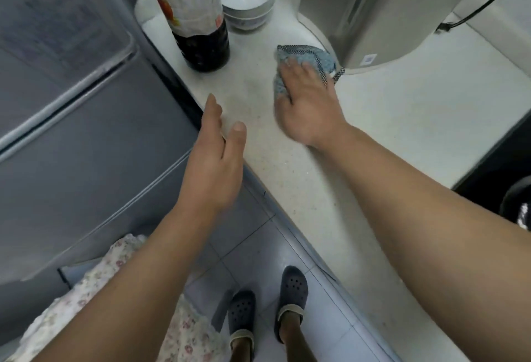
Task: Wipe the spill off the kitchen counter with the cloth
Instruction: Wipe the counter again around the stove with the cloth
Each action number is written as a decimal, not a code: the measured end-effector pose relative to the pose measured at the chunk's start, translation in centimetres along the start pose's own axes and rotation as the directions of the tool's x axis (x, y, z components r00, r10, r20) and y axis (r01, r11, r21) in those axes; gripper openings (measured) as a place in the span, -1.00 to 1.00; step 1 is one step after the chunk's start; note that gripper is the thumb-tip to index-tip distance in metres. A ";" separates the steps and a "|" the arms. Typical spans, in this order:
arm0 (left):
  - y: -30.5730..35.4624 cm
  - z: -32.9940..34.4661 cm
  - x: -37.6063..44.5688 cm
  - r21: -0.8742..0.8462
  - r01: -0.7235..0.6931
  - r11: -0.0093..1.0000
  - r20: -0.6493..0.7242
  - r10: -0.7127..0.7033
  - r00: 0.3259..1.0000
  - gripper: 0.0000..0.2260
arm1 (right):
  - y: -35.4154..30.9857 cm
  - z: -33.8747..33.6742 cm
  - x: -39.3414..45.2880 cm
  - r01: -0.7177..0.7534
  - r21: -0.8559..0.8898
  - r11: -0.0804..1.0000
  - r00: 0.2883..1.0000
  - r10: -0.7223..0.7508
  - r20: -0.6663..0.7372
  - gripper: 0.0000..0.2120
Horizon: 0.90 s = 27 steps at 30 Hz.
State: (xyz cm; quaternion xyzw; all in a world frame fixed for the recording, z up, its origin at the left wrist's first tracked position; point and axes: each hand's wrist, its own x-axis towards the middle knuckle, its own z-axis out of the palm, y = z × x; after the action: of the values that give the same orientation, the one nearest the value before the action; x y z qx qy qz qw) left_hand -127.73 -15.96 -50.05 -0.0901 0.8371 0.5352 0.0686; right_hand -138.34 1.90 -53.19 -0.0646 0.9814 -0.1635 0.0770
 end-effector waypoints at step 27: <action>7.1 8.4 1.0 0.258 -0.025 0.966 0.193 -0.026 0.981 -0.52 | 7.8 -2.0 -11.2 -0.049 0.005 0.999 0.997 0.049 0.051 -0.42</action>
State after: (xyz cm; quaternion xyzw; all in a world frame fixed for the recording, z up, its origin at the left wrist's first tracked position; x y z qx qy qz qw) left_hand -130.15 -5.54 -47.51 -0.0276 0.8892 0.4272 0.1615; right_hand -128.54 11.56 -52.49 -0.0444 0.9799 -0.1629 0.1063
